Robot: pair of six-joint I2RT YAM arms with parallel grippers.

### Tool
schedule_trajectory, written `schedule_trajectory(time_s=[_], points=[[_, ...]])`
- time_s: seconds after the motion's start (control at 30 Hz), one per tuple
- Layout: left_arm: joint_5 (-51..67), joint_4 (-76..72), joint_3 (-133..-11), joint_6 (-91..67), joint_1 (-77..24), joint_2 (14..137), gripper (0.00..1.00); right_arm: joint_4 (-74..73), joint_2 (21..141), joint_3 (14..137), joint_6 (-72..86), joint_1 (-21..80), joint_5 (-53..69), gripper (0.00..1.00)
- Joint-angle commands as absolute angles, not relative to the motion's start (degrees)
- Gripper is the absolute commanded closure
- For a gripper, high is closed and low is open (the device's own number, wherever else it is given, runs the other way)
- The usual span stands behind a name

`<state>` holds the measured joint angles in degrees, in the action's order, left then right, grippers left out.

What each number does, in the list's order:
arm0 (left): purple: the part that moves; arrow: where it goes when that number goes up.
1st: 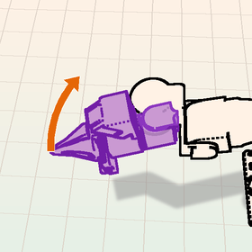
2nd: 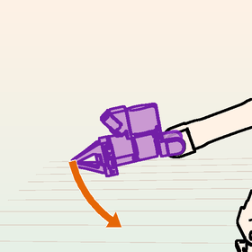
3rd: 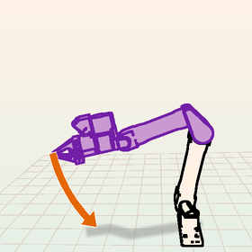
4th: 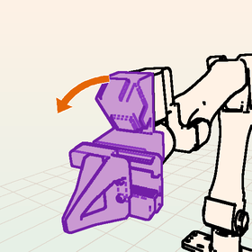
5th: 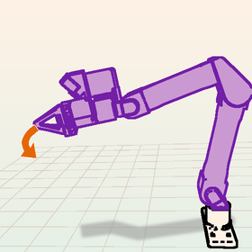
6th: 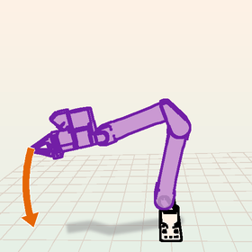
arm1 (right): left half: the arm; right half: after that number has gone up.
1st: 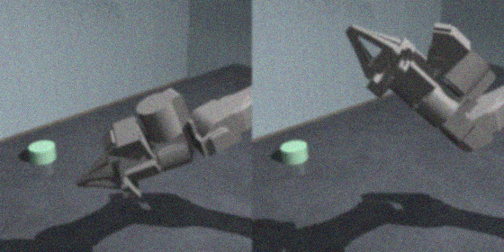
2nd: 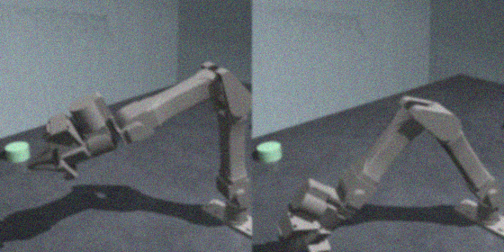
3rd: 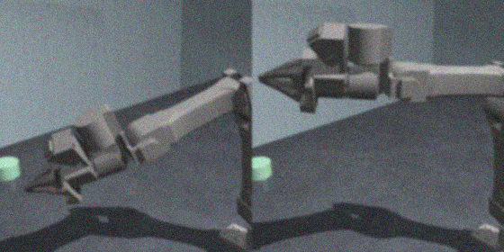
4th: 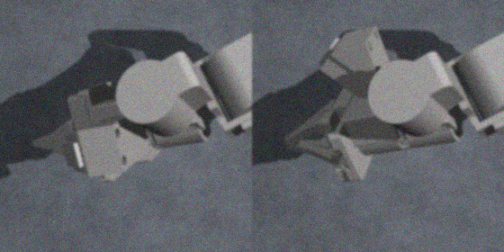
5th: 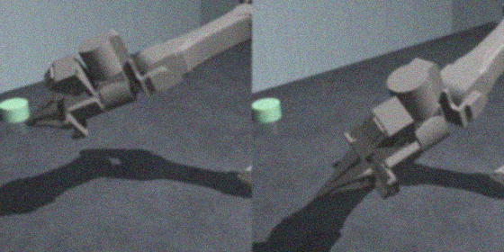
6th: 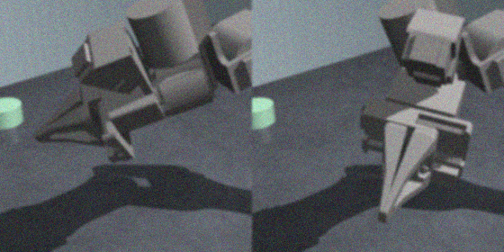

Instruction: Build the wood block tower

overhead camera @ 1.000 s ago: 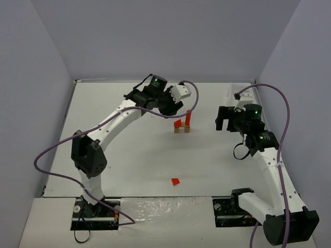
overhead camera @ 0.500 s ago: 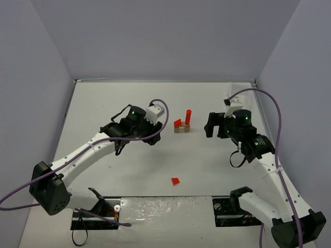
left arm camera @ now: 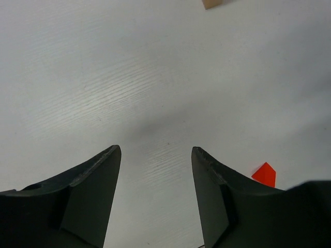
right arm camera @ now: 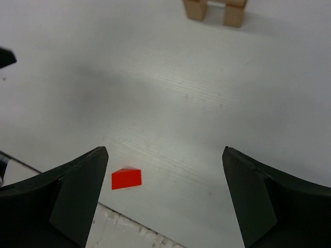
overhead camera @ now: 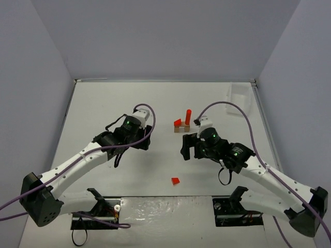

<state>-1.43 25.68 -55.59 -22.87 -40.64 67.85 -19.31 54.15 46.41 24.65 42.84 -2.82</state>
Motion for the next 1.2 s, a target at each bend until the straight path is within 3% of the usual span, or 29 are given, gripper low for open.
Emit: schedule_trajectory(time_s=[0.0,0.1,0.37,0.67,0.87,1.17], points=[[-8.8,28.7,-58.3,-25.1,-38.6,65.8,0.45,-19.1,60.5,47.4,33.5,53.9,-11.7,0.11],[-10.6,29.9,-58.0,-24.9,-35.1,64.0,0.39,-19.6,65.4,48.0,37.3,62.0,-12.5,0.12],[-7.8,30.4,-56.5,-21.2,-24.6,60.4,0.37,-21.5,75.6,50.5,44.1,71.5,-12.0,0.16],[-7.4,30.0,-55.7,-19.2,-23.3,61.4,0.37,-21.8,83.1,52.7,44.9,72.7,-11.4,0.28],[-7.0,30.1,-55.9,-19.3,-23.3,61.7,0.37,-23.0,85.0,52.7,46.3,72.7,-12.3,0.47],[-6.9,30.1,-55.4,-19.7,-23.3,62.0,0.37,-23.9,86.4,52.2,46.7,72.5,-12.7,0.57]])
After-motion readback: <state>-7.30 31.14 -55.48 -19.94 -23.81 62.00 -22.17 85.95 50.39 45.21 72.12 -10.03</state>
